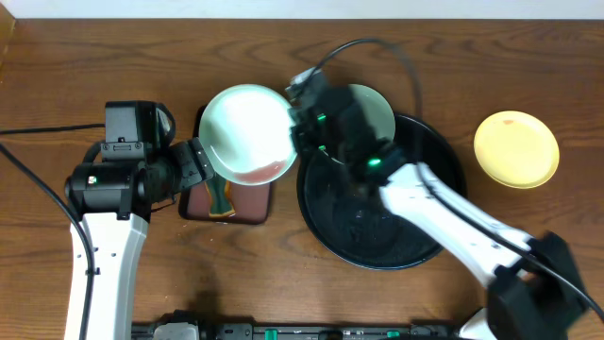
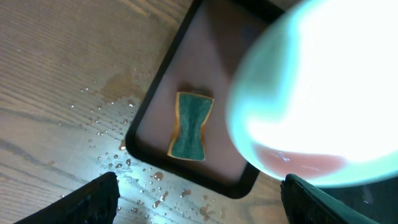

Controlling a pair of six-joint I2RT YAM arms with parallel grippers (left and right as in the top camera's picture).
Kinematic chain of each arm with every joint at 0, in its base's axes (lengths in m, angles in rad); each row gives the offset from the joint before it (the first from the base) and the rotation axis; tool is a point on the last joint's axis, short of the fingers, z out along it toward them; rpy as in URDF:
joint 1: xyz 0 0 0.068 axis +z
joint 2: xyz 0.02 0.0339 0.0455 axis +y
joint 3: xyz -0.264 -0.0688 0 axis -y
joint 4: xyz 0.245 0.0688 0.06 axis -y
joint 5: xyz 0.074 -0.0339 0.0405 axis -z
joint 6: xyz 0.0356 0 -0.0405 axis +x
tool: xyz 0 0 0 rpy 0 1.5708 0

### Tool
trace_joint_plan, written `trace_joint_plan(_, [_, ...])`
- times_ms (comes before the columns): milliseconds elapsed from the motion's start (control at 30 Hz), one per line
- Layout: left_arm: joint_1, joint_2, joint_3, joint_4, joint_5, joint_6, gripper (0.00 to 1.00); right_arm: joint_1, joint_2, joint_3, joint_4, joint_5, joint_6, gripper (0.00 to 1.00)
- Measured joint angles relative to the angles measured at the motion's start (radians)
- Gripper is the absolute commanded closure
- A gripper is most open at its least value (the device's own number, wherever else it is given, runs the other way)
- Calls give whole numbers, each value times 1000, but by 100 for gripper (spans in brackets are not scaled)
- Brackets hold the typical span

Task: Clean dirty plates on tray and stack at the side
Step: 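Lift the scrubbed pale green plate with the right gripper toward the left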

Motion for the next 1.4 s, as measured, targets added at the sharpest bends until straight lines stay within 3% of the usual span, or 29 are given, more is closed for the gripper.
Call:
trace_joint_plan(500, [0, 0, 0, 1, 3, 0, 15, 222, 20, -3, 177, 469, -556, 99])
trace_joint_plan(833, [0, 0, 0, 1, 3, 0, 15, 243, 18, -3, 183, 578, -655, 99])
trace_joint_plan(867, [0, 0, 0, 1, 3, 0, 15, 243, 18, -3, 166, 597, -627, 98])
trace_joint_plan(933, [0, 0, 0, 0, 3, 0, 15, 231, 16, 3, 74, 616, -497, 71])
trace_joint_plan(967, [0, 0, 0, 1, 3, 0, 15, 206, 10, 16, -45, 550, -393, 65])
trace_joint_plan(1100, [0, 0, 0, 0, 3, 0, 15, 57, 9, 29, -190, 162, -132, 56])
trace_joint_plan(1200, [0, 0, 0, 1, 3, 0, 15, -76, 9, 35, -253, -178, 108, 43])
trace_joint_plan(1267, [0, 0, 0, 1, 3, 0, 15, -92, 9, 37, -299, -339, 245, 39])
trace_joint_plan(1400, [0, 0, 0, 0, 3, 0, 15, -28, 9, 37, -337, -471, 461, 39])
